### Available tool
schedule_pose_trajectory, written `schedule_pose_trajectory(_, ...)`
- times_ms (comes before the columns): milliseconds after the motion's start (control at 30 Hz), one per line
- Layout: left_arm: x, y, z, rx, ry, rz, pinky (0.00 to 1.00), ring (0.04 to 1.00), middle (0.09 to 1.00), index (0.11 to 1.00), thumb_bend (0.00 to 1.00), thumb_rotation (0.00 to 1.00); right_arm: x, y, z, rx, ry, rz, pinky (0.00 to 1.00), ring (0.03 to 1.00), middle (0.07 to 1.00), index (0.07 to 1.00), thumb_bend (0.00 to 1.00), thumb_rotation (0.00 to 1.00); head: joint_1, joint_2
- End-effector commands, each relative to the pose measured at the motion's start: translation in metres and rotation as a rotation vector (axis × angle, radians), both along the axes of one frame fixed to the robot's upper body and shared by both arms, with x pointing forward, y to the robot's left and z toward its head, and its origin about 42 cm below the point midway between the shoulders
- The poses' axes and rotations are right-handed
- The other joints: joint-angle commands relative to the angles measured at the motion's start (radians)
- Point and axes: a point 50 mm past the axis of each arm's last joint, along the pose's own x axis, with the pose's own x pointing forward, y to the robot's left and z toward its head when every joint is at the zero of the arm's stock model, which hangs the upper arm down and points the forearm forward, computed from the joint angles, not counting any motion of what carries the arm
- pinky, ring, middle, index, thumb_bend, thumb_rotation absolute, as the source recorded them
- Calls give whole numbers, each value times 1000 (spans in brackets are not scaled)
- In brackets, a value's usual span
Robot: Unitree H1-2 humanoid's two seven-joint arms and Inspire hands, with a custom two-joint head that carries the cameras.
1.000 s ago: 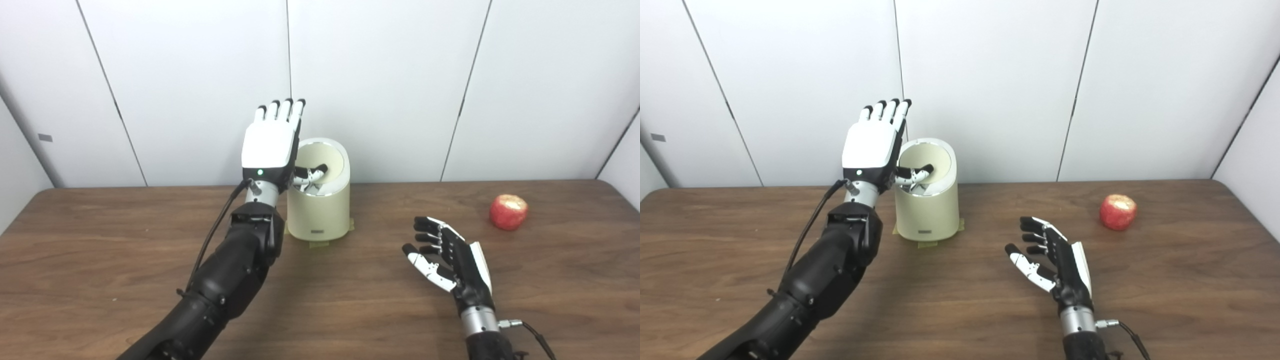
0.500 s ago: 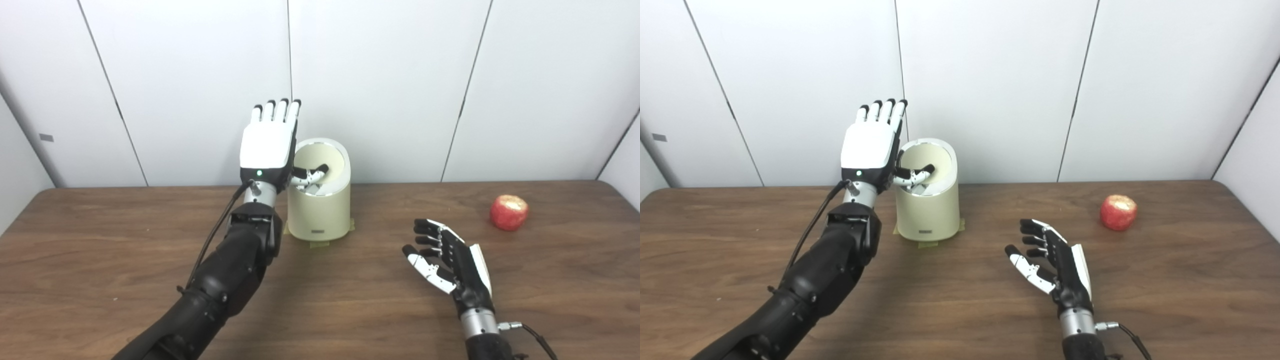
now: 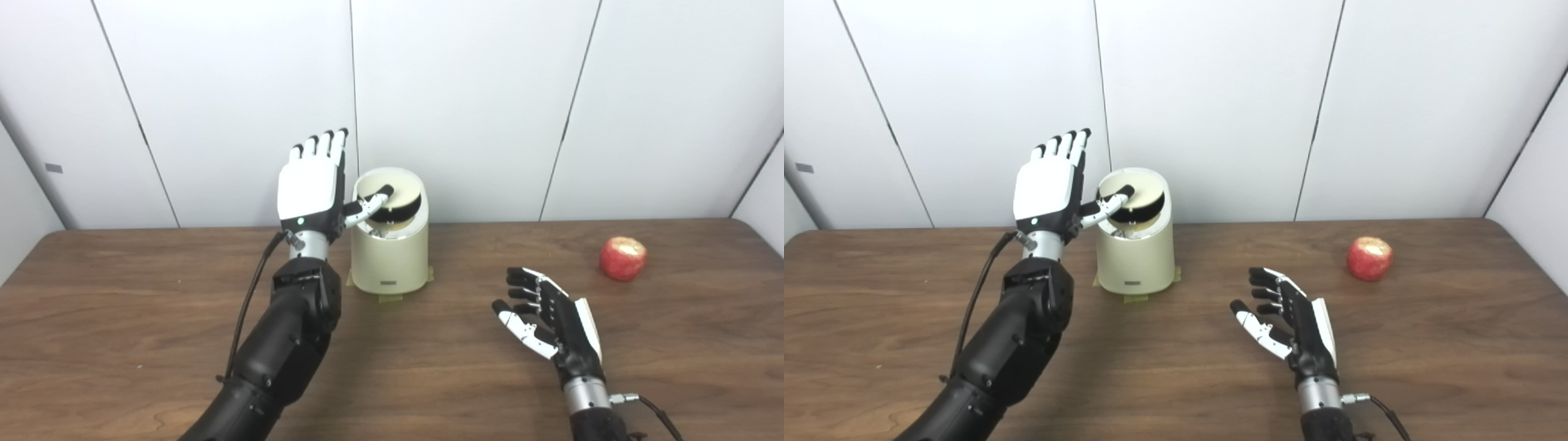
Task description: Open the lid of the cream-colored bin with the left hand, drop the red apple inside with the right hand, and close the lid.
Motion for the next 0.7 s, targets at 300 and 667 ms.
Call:
schedule_pose_trajectory(300, -40, -11, 89, -456, -322, -250, 1000, 1000, 1000, 1000, 664, 1000, 10, 6, 17, -2, -61, 6, 635, 731, 757, 750, 255, 299, -5, -11)
schedule_pose_trajectory(667, -66, 50, 48, -638, -388, -366, 718, 779, 783, 774, 237, 919, 16, -11, 50, -240, -284, -64, 537, 659, 703, 717, 271, 334, 17, -16)
